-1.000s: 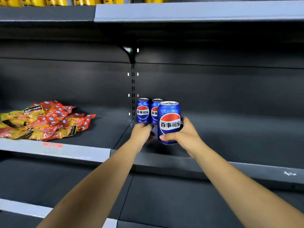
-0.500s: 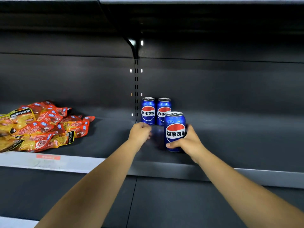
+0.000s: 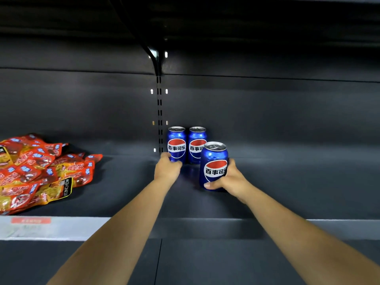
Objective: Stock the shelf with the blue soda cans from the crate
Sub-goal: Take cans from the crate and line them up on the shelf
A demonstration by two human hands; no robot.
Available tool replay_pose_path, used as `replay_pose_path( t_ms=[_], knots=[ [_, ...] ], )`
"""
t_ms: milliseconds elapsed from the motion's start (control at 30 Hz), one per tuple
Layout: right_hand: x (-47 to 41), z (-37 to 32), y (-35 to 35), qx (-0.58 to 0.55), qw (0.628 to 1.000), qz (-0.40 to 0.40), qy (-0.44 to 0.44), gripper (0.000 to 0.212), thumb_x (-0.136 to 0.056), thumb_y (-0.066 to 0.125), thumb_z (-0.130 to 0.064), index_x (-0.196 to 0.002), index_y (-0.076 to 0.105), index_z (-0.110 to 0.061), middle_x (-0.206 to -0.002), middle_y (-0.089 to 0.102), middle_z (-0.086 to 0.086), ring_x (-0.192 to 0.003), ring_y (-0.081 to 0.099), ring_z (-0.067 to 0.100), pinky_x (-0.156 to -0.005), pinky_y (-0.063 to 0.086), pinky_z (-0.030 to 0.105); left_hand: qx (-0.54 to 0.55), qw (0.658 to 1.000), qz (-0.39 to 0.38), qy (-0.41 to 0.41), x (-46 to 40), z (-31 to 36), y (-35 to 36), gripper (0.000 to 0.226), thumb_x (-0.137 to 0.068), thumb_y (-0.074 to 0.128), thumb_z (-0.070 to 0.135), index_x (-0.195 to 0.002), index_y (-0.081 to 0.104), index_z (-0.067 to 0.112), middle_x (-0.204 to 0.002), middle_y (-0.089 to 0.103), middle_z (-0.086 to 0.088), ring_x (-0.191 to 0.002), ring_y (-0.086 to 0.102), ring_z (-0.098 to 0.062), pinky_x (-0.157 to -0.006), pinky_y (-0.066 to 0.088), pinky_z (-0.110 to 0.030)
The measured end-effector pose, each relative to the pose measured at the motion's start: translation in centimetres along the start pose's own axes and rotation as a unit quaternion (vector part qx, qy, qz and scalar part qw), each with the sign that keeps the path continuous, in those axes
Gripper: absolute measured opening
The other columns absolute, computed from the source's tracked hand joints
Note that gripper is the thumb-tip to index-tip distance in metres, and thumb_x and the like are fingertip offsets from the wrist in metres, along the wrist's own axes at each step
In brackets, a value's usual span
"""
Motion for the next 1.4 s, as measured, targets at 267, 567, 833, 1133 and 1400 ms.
replay_pose_path(
  t_ms=[267, 567, 833, 1133, 1400],
  knots=[
    [-3.4, 1.5, -0.6, 0.001, 0.999, 0.048, -0.01, 0.065, -0.075, 0.076, -0.003, -0.123, 0.035, -0.018, -0.112, 0.056, -0.004, -0.107, 0.052, 0.015, -0.086, 0.038, 0.023, -0.116, 0.993, -0.004, -0.003, -2.4, -0.7, 0.7, 0.032, -0.084, 0.056, 0.019, -0.113, 0.046, 0.01, -0.1, 0.062, -0.008, -0.087, 0.059, -0.028, -0.069, 0.04, -0.029],
    [-7.4, 2.4, -1.4, 0.226, 0.963, 0.138, 0.042, 0.052, -0.082, 0.07, -0.04, -0.102, 0.029, -0.016, -0.128, 0.055, 0.007, -0.121, 0.048, 0.028, -0.103, 0.029, 0.038, -0.164, 0.984, 0.068, 0.009, -4.8, -1.2, 0.0, 0.008, -0.077, 0.052, 0.008, -0.084, 0.057, 0.007, -0.085, 0.065, -0.014, -0.075, 0.061, -0.034, -0.065, 0.05, -0.031],
    [-9.2, 2.5, -1.3, 0.276, 0.944, 0.176, 0.037, 0.054, -0.086, 0.063, -0.043, -0.117, 0.035, -0.008, -0.126, 0.057, 0.01, -0.124, 0.048, 0.027, -0.112, 0.024, 0.044, -0.192, 0.978, 0.063, 0.046, -4.8, -1.2, 0.1, 0.01, -0.083, 0.059, 0.015, -0.089, 0.056, 0.007, -0.093, 0.065, -0.011, -0.075, 0.051, -0.024, -0.064, 0.037, -0.024],
    [-8.9, 1.6, -1.3, 0.354, 0.918, 0.179, 0.023, 0.048, -0.092, 0.055, -0.043, -0.115, 0.039, -0.004, -0.122, 0.061, 0.014, -0.117, 0.054, 0.031, -0.104, 0.036, 0.038, -0.213, 0.973, 0.066, 0.063, -5.1, -1.4, 0.1, 0.033, -0.089, 0.063, 0.033, -0.098, 0.058, 0.002, -0.096, 0.066, -0.013, -0.089, 0.062, -0.028, -0.066, 0.041, -0.027],
    [-9.2, 1.7, -1.1, 0.404, 0.891, 0.207, 0.005, 0.06, -0.089, 0.054, -0.051, -0.123, 0.038, -0.005, -0.123, 0.058, 0.013, -0.121, 0.047, 0.029, -0.095, 0.036, 0.036, -0.189, 0.977, 0.063, 0.071, -5.0, -1.5, 0.0, 0.034, -0.086, 0.065, 0.033, -0.101, 0.061, 0.003, -0.095, 0.066, -0.012, -0.085, 0.062, -0.026, -0.065, 0.042, -0.027]
  ],
)
Point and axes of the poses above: each hand's wrist, its own x-axis away from the middle knuckle, its own y-axis out of the palm, z = x × y, the point moved 5 cm from there along -x, towards the middle knuckle
